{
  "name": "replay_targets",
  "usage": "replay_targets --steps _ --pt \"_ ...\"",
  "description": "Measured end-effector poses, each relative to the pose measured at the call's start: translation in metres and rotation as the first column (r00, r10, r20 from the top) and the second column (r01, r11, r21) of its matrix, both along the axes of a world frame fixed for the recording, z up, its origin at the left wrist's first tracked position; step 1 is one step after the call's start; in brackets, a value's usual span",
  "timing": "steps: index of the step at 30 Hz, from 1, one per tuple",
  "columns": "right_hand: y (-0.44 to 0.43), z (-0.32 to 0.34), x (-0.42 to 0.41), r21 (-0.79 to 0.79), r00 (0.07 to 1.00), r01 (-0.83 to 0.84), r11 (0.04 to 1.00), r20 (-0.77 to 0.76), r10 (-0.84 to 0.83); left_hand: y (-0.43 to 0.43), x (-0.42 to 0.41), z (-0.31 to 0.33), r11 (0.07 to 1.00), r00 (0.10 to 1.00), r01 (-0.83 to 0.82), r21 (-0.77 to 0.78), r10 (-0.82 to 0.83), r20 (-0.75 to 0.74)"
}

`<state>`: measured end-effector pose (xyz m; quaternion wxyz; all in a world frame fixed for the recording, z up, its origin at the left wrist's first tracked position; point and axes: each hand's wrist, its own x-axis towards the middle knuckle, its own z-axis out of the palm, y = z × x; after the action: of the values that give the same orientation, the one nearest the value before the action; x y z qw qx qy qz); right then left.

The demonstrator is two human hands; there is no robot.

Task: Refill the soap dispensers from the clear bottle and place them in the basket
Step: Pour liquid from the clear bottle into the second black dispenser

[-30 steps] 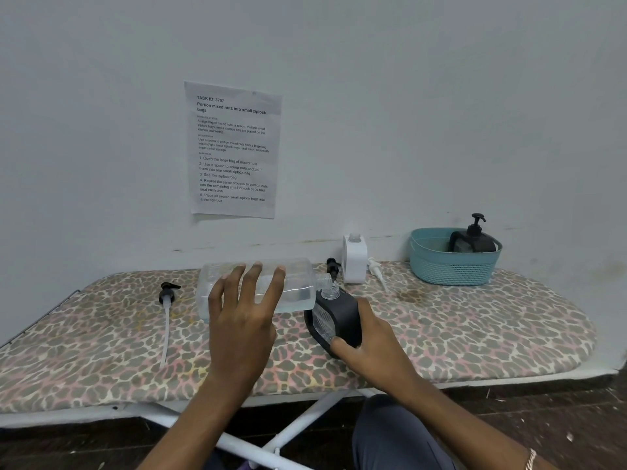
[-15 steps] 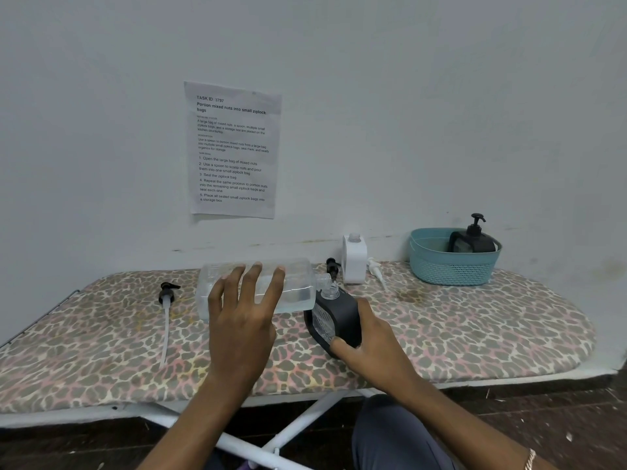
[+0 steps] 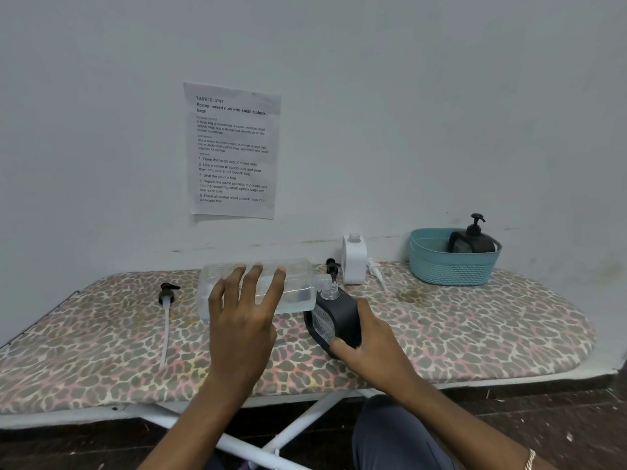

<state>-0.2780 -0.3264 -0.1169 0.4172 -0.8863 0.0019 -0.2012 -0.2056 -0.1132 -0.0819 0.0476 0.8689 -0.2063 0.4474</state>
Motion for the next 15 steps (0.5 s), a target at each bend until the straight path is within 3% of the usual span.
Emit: replay_targets --steps 15 --pt "0.0000 -0.0001 -0.0002 0.009 1.000 -0.008 1.000 0.005 0.008 0.0002 -0.0011 0.0014 1.000 1.000 0.001 -0.001 -0.001 0.001"
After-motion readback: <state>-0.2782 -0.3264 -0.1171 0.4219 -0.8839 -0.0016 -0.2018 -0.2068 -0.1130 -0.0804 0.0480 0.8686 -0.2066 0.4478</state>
